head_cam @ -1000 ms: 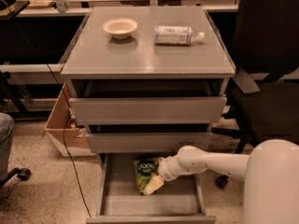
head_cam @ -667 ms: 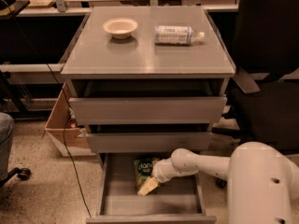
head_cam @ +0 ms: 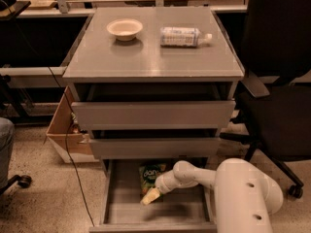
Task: Pick green rice chip bag from bottom drawer and place on counter
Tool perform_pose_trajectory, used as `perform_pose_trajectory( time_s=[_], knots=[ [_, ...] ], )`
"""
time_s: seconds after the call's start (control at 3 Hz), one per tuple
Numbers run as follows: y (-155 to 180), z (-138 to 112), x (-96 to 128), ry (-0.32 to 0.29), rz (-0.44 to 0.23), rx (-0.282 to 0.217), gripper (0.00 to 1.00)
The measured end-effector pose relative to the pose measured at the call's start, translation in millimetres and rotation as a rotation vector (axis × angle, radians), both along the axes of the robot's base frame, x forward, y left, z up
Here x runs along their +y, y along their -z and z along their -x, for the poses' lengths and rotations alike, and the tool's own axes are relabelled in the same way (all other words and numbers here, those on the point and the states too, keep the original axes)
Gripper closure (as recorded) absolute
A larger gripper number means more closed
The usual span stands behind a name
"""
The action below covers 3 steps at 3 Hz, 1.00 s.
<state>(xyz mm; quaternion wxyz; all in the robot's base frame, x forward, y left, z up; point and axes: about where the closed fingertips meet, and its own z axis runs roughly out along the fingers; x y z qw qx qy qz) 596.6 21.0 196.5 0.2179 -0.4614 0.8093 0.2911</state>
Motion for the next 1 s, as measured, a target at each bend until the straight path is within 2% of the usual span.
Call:
perform_pose_trajectory(
  time_s=[0.33,0.67,1.0],
  knots=[
    [33,-16,-5,0.044,-0.015,0.006,0.0],
    [52,-33,-19,0.096,-0.019,-0.034,0.0],
    [60,-40,-25,0.116,-0.015,-0.061,0.0]
  ],
)
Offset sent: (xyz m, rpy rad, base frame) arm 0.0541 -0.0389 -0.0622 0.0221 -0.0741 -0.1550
